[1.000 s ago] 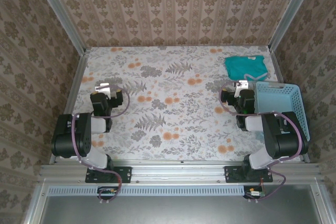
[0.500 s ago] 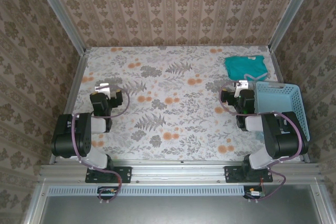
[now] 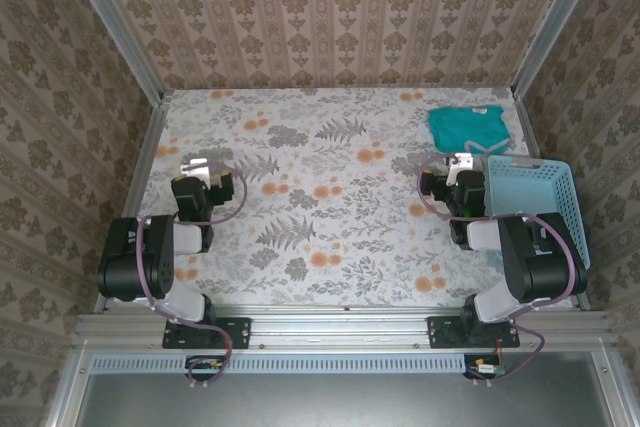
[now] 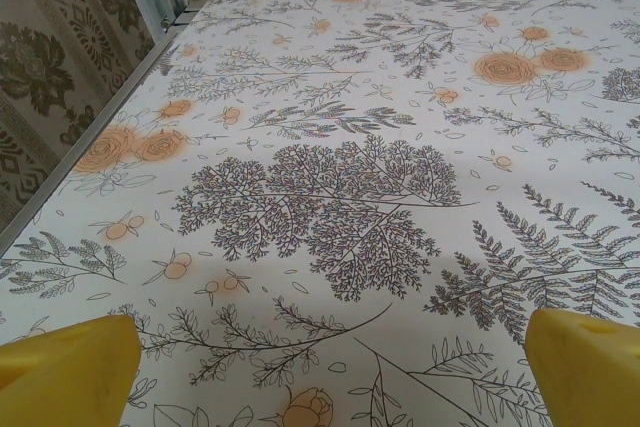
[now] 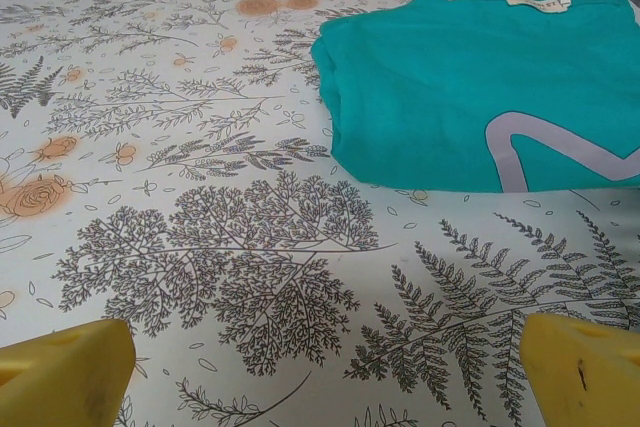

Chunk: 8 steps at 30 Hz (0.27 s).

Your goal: Fold the inside-out t-shirt

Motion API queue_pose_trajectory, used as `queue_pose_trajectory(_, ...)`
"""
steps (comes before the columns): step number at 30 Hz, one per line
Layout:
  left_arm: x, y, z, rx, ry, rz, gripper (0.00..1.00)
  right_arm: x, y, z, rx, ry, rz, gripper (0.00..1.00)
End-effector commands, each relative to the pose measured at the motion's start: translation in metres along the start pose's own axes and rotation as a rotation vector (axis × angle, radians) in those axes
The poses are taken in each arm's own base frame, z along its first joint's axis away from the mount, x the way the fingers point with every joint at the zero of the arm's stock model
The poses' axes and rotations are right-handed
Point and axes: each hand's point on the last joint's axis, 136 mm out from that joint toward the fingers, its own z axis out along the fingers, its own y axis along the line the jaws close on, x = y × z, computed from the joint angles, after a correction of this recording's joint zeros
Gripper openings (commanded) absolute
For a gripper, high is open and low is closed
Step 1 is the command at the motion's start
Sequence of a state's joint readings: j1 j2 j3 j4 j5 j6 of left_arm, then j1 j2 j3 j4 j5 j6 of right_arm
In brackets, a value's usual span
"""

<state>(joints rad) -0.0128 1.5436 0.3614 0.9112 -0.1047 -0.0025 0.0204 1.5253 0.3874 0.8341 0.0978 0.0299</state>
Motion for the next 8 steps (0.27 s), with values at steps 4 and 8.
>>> queue_pose_trajectory(4,-0.0096,-0.0006,0.0018,-0.004,-0.021,0.02,1.0,-0.0136,-0.0008,0.0032,0.013,-0.041,0.016,1.0)
queue_pose_trajectory(8,-0.0093,-0.0007,0.0018,-0.004,-0.021,0.021,1.0,-0.013,-0.0005,0.002,0.015,-0.045,0.014,1.0)
